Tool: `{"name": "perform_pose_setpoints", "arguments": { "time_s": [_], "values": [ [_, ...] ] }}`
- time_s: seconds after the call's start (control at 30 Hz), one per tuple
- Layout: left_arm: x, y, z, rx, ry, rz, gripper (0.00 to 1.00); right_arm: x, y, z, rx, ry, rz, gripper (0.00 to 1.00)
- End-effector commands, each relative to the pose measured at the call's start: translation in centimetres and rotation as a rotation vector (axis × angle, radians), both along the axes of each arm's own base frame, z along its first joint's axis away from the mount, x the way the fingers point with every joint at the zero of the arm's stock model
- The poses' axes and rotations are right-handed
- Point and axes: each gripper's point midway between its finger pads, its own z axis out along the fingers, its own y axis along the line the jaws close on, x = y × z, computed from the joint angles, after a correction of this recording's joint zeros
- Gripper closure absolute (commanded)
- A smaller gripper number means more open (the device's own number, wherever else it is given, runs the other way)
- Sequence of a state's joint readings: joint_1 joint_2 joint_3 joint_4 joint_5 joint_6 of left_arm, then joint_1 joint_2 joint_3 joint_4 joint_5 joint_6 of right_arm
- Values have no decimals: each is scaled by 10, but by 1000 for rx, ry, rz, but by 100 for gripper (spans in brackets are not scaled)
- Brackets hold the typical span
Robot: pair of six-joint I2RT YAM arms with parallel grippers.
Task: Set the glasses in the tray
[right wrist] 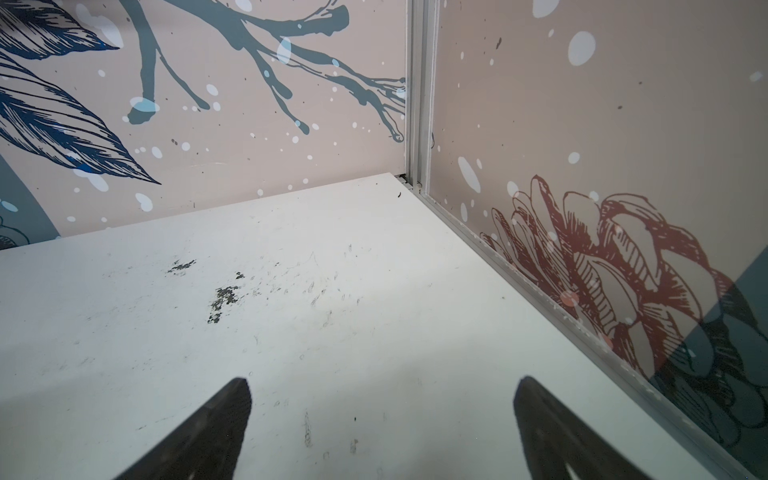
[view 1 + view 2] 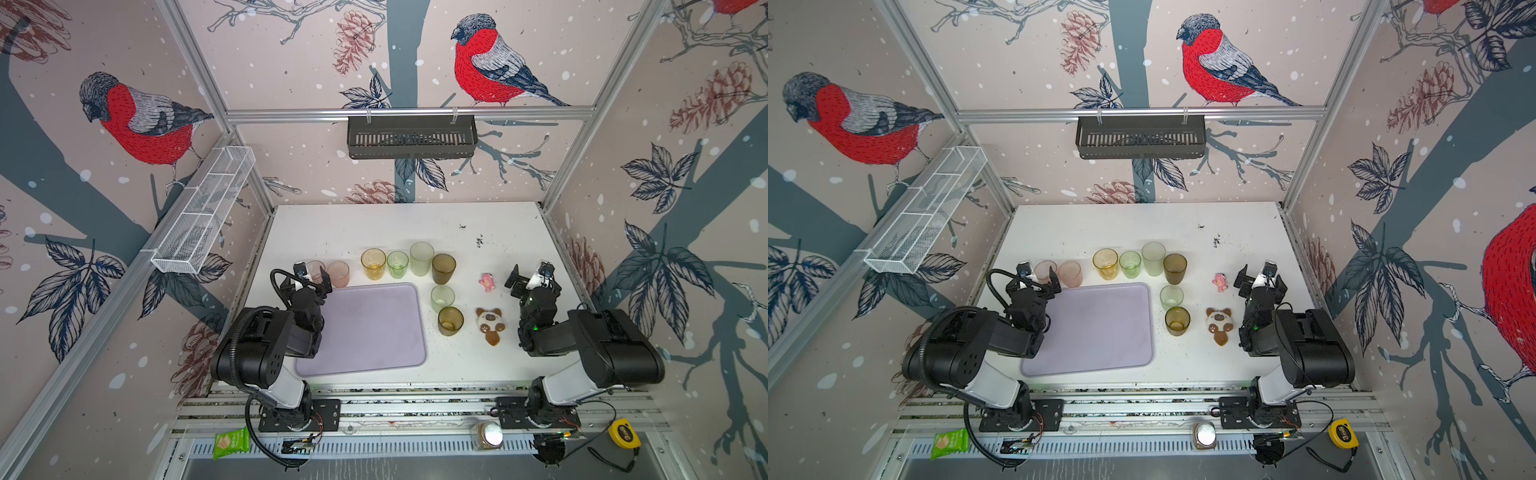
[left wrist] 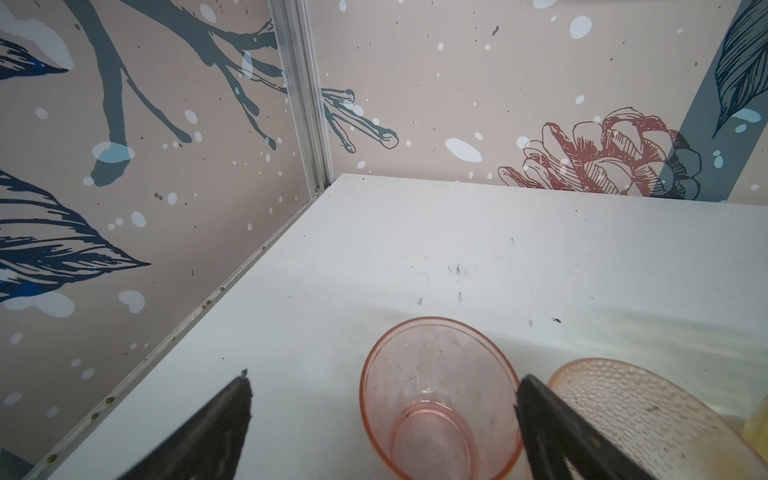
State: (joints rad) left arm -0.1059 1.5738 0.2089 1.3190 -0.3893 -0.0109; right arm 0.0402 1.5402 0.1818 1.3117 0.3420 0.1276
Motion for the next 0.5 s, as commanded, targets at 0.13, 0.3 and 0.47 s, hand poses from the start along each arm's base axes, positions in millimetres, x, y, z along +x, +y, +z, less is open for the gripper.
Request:
{"name": "perform_pose_setpoints", "arguments": {
  "time_s": [0.13,0.3,0.47],
  "values": [
    [-7,0,25,-1,-103,-2,2,9,15,17,-38,-28,81,0],
    [-9,2,35,-3,-96,7,2,0,14,29,-40,-56,76,0],
    [-12,0,48,-49,-48,4,1,-1,16,50,-52,-73,67,0]
  ]
}}
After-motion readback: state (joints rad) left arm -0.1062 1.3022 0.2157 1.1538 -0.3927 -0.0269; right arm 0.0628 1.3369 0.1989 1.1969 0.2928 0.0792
